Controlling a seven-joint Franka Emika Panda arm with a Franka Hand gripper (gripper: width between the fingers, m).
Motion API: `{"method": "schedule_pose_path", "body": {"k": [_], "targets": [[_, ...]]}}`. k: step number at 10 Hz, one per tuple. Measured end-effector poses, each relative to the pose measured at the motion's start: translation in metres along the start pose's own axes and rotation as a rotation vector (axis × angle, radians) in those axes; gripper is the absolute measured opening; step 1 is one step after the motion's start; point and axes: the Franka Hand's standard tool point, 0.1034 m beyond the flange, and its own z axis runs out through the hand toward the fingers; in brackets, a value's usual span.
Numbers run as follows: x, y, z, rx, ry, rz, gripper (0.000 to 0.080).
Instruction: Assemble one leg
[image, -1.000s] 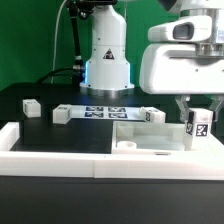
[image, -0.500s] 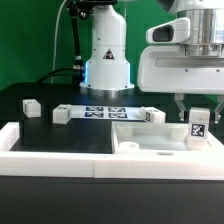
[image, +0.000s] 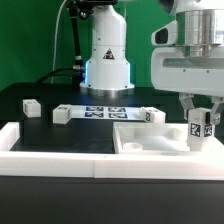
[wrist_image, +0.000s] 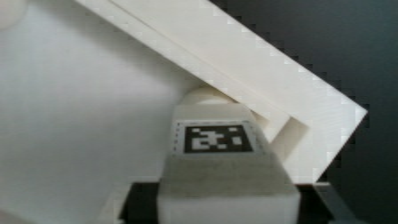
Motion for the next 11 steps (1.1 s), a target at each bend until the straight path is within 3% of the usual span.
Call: {"method": "schedule_pose_path", "body": {"k": [2,3,4,5,6,11], "targets": [[-0.0002,-0.0001,0.0,0.0,0.0,-0.006,0.029],[-0.0003,0.0,0.0001,-0.001,0.0,-0.041,0.0362],[-0.0011,0.0001,0.0003,-0.002,-0.002,-0.075,0.0543],[-0.0024,0.0,0.0005,-0.005,-0.001,-0.146,0.0543],[-0.0033,0.0004,0.0006,-0.012,-0.002,-0.266,0.0628],[-0.0051,-0.0019,-0.0002,-0.01,-0.002,-0.798,0.0649]]}}
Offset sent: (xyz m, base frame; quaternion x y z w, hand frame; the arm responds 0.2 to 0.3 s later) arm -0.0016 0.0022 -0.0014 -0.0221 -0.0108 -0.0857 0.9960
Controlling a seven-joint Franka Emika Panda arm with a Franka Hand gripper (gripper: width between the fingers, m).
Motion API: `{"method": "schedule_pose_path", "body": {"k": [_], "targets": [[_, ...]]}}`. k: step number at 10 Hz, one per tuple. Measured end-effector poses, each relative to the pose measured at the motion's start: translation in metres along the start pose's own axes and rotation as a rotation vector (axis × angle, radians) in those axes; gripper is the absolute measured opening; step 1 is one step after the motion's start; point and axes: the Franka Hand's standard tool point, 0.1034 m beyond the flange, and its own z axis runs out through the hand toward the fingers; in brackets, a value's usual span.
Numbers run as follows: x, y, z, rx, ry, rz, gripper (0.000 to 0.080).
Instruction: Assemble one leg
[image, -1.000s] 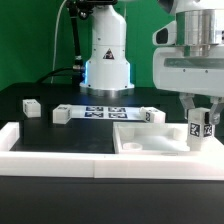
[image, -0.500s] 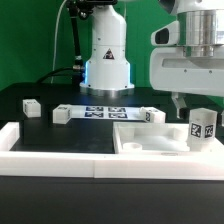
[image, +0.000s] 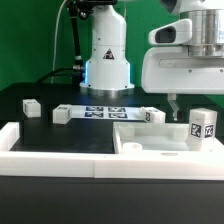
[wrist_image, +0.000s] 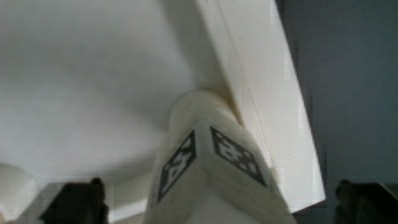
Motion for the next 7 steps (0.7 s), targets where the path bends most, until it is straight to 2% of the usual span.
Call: {"method": "schedule_pose_path", "body": {"k": [2,4,7], "targets": [[-0.0001,-0.0018,-0.0004,-0.009,0.001,-0.197,0.0649],[0.002,0.0001,-0.0019,-0.033,-0.002,-0.419,0.0649],[0.0048,0.0022,-0.0027,-0.049,0.008,-0.592,0.0649]]}}
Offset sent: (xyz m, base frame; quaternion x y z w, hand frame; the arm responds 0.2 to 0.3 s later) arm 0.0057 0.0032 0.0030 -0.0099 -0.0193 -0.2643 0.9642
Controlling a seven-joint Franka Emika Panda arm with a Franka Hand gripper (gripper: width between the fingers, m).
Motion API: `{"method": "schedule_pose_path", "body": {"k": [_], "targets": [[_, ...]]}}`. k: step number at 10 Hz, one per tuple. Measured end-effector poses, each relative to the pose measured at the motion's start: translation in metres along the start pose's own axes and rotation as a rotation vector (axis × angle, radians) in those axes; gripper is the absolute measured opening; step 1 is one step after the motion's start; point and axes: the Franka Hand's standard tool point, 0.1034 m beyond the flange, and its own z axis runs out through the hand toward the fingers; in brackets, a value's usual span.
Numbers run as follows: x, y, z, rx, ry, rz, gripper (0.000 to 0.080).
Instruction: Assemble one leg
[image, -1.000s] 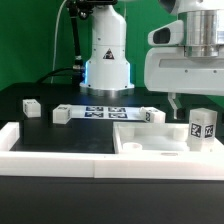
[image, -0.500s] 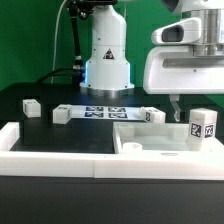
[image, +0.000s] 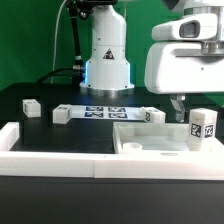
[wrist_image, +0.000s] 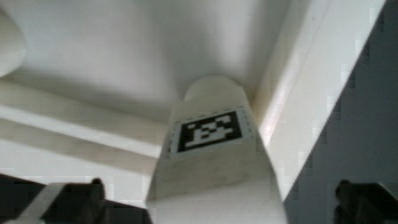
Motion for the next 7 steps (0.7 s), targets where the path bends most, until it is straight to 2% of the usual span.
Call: {"method": "schedule_pose_path", "body": {"k": [1,2,3,4,5,7], "targets": [[-0.0001,0.0006,0.0,-0.001,0.0,0.0,0.055],[-0.0001,0.0007,0.0001,-0.001,0.0,0.004,0.0417],[-0.0001,0.0007,0.0001,-0.001,0.0,0.005,0.0417],[-0.0002,0.0009,0.0001,-0.001,0.0,0.03,0.0291],[-0.0002,0.0011,0.0001,-0.001,0.0,0.03,0.0291],[-0.0002,0.0025,0.0,0.005,0.001,0.203,0.0291]]}}
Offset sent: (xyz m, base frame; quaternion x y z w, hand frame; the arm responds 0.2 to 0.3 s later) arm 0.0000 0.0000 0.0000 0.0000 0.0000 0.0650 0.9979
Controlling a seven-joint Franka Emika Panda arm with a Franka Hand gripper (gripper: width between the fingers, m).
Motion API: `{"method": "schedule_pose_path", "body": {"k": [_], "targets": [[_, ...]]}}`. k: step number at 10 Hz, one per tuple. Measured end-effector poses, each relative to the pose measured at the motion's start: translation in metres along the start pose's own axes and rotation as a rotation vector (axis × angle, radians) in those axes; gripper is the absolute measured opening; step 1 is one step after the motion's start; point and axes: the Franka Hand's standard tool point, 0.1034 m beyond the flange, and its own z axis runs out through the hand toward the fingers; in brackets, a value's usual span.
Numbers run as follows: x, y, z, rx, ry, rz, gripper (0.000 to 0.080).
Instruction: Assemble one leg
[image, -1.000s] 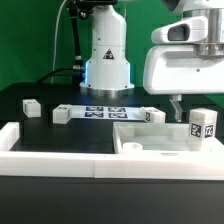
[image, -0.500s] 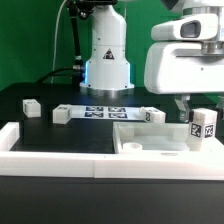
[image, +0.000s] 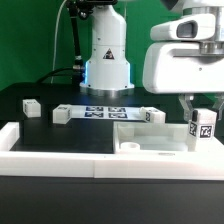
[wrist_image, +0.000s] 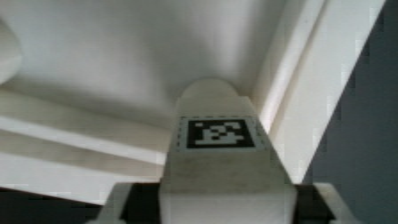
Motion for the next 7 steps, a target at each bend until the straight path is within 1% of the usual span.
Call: {"method": "schedule_pose_path", "body": {"k": [1,3,4,5,7], "targets": [[0.001,0.002,0.0,0.003,0.003,0.071,0.0291],[0.0,0.005,0.0,0.02,0.002,0.331,0.0291],[-0.001,0.008,0.0,0.021,0.001,0.417,0.0291],[-0.001,0.011,0.001,0.017,-0.001,0.52,0.0291],[-0.002,0.017,0.001,0.0,0.002,0.701,0.0295]]}}
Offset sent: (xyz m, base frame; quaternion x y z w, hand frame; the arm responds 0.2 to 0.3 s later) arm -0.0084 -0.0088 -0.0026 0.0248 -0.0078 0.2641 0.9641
